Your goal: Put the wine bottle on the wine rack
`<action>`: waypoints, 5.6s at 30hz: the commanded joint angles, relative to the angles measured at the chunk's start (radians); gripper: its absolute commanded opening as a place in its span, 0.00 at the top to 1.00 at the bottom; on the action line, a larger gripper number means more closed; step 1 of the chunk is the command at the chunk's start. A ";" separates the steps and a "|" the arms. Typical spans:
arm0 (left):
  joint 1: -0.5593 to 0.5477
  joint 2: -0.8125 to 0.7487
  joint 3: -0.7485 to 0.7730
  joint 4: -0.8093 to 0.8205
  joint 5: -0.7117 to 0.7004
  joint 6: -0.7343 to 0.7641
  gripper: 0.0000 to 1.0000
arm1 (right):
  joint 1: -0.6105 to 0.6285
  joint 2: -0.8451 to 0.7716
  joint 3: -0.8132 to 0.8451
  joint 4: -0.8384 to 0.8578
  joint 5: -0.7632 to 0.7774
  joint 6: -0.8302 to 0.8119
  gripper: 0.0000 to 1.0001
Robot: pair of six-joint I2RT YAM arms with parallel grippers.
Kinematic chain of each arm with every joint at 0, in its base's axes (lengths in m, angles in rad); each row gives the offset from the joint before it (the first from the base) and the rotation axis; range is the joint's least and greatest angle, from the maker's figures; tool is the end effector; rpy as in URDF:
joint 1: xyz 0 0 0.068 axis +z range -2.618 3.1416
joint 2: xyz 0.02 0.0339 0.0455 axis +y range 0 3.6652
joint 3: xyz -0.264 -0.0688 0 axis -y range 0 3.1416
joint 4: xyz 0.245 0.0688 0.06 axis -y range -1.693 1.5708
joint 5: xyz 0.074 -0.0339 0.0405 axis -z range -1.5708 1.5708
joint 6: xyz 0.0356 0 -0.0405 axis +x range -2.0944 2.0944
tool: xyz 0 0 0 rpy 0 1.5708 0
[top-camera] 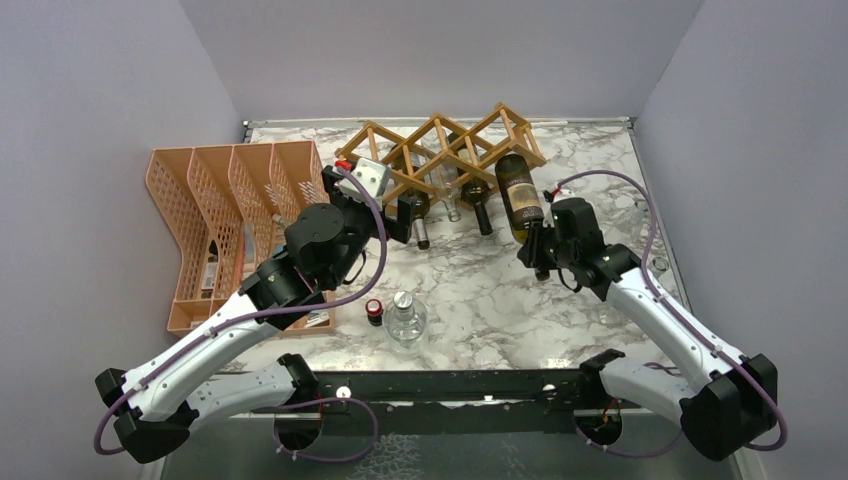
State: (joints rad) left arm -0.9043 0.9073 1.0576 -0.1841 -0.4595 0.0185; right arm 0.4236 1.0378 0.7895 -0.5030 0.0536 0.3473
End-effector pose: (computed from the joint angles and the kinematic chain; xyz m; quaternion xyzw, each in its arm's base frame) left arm 0.1339 -0.1447 0.4139 0.1699 0.6973 -0.1421 0.6817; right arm 0.1997 0.0879 0.2641 -0.0243 0.9166 0.1270 0.3783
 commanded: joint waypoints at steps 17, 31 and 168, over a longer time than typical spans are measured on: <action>0.002 -0.035 0.019 -0.033 0.097 -0.064 0.01 | -0.002 0.210 0.150 0.250 0.056 -0.106 0.99; 0.002 -0.028 0.018 -0.051 0.142 -0.079 0.01 | -0.002 0.433 0.329 0.268 0.067 -0.232 0.93; 0.000 0.165 -0.141 0.332 0.539 -0.198 0.01 | -0.307 -0.160 0.275 -0.097 -0.230 -0.072 0.95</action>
State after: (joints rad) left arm -0.9043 1.0260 0.9745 -0.0193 -0.0864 -0.1131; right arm 0.1204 0.9066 1.0138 -0.5739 0.0479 0.2581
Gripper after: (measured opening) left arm 0.989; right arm 0.361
